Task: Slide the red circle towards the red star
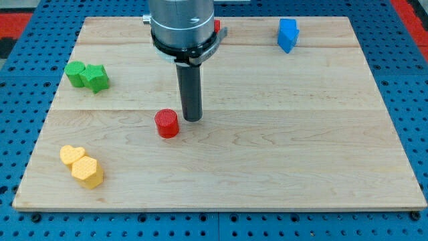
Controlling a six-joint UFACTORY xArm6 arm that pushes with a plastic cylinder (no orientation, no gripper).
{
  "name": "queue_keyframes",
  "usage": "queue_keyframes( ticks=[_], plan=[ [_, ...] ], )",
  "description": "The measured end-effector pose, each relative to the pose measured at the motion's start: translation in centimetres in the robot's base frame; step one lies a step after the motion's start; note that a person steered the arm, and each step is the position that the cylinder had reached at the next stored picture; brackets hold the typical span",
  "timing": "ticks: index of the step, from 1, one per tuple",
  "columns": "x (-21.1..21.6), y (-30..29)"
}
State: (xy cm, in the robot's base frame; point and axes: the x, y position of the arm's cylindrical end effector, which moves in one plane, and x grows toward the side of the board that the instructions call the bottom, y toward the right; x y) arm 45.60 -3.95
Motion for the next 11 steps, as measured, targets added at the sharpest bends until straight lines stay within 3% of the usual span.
queue_keyframes(
  ticks=[2, 3, 4, 5, 6, 9, 10, 11],
  plan=[
    [4.1, 2.9],
    [5.0, -3.9],
    [3.0, -8.9],
    [-1.7, -8.5],
    [-3.7, -8.2],
    [3.1, -9.9],
    [2.9, -4.6],
    [-1.3, -2.4]
  ],
)
